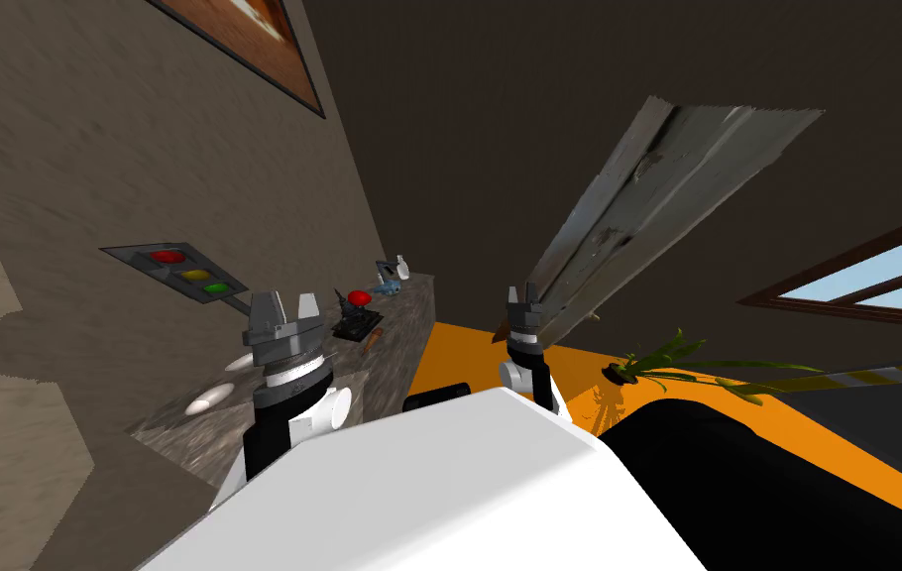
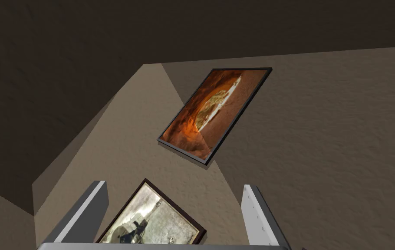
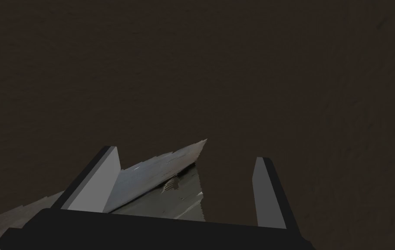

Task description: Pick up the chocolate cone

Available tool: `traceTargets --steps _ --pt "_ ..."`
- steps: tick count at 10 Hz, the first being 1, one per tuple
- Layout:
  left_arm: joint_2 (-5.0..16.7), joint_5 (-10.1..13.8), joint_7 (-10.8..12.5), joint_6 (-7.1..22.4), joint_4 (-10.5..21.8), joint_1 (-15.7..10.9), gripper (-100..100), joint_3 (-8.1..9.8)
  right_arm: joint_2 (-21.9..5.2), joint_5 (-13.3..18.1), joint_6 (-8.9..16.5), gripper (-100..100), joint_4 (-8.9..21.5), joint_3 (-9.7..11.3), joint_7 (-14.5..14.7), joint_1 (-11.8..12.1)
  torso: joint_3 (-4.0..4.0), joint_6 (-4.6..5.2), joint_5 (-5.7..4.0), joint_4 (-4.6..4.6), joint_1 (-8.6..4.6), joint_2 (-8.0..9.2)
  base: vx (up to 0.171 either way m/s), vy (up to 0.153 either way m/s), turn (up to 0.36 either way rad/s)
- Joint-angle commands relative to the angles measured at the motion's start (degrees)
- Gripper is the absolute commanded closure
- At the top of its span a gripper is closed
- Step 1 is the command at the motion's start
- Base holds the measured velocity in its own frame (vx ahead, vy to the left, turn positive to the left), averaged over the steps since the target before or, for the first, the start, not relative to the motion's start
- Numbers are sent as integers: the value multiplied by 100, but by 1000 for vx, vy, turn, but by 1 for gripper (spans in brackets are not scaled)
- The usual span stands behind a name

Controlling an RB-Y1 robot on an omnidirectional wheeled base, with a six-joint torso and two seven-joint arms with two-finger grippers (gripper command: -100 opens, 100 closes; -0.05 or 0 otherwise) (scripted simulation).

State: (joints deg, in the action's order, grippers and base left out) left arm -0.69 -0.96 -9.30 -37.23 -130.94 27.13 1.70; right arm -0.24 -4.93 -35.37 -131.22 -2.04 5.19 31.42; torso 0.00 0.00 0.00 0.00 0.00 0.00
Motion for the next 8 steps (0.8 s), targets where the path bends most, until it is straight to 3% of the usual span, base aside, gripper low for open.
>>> traceTargets --steps 1,4,5,8 --pt "272 -12 44 70 -11 74 -100 13 0 0 0 0 0 0 0 0 0 0 0 0 0 0 0 -12 33" --pt "792 -55 209 332 -47 352 -100 63 0 0 0 0 0 0 0 0 3 -1 -3 1 -12 6 -11 -38 61" --pt "849 -55 209 332 -47 352 -100 63 0 0 0 0 0 0 0 0 4 -1 -3 1 -14 6 -6 -32 23" --pt "1414 -115 451 715 -75 763 -100 130 0 0 0 0 0 0 0 0 4 -1 -3 1 -12 7 -16 -39 56"
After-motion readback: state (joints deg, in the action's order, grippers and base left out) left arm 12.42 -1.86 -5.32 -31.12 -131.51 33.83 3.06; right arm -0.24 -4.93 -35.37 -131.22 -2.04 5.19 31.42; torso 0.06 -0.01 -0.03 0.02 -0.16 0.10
